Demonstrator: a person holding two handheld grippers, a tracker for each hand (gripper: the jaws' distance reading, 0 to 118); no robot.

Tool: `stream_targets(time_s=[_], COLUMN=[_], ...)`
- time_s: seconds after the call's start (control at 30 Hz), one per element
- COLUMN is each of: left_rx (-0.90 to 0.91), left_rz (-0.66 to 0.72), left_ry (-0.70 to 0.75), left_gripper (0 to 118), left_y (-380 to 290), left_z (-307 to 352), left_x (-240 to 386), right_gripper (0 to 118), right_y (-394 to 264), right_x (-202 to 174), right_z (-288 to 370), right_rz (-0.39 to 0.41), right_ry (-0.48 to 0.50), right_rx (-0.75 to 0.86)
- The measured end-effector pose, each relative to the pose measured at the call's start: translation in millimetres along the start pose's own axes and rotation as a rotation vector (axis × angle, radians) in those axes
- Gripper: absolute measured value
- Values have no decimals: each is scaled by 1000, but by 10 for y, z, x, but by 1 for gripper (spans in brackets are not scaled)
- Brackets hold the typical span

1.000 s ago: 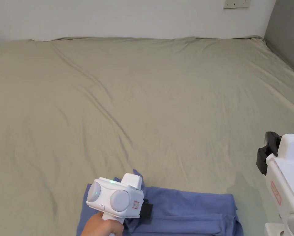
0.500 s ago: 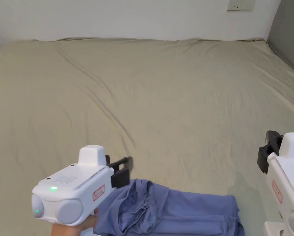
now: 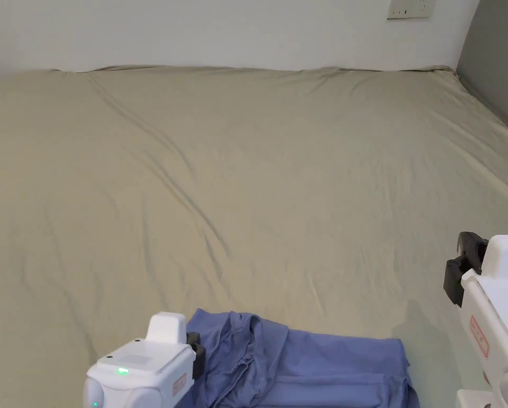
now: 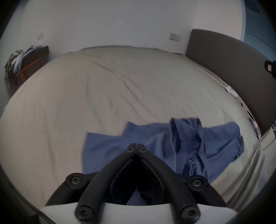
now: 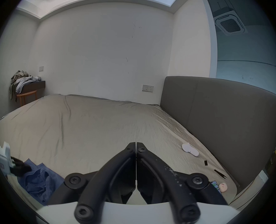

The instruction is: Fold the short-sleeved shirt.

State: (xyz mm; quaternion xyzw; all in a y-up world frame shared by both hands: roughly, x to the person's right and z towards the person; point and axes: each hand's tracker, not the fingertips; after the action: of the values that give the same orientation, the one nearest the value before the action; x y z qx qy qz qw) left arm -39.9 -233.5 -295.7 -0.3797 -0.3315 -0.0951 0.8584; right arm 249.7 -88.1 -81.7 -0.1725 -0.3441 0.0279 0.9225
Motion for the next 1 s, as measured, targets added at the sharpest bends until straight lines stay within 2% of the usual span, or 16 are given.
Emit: stream_targets(time_s=[0.13,0.27,0.43,0.53,0.67,0.8,0.93,0.97,1.0], left_rx=[-12,-39,-4,-51,37,38,-3,-28,-61], left_rz=[-52,-102,-112,-38,105,228,360,378,385], left_ry=[-49,-32,-9,-81,-180,-250,-283,-289,-299], left_gripper=[0,0,0,0,0,0,16,33,59], left_y=[-107,-173,-196,-34,270,467,428,392,359], left_z=[-151,-339,-325,-209,206,437,484,468,437], left_x=[311,605,590,415,34,-501,-996,-1107,-1178], right_gripper=[3,3,3,3,3,3,3,3,3], right_y=[-30,-61,-79,-68,-32,-7,-2,-2,-4], right_x=[51,95,109,93,48,-7,-47,-57,-66], right_z=[0,-12,-6,1,21,25,20,13,10], right_rz=[-3,-2,-7,-10,-13,-15,-17,-16,-16], right_ry=[-11,-21,-27,-23,-14,3,14,14,15], right_rx=[-9,-23,-27,-27,-16,-12,-10,-12,-14])
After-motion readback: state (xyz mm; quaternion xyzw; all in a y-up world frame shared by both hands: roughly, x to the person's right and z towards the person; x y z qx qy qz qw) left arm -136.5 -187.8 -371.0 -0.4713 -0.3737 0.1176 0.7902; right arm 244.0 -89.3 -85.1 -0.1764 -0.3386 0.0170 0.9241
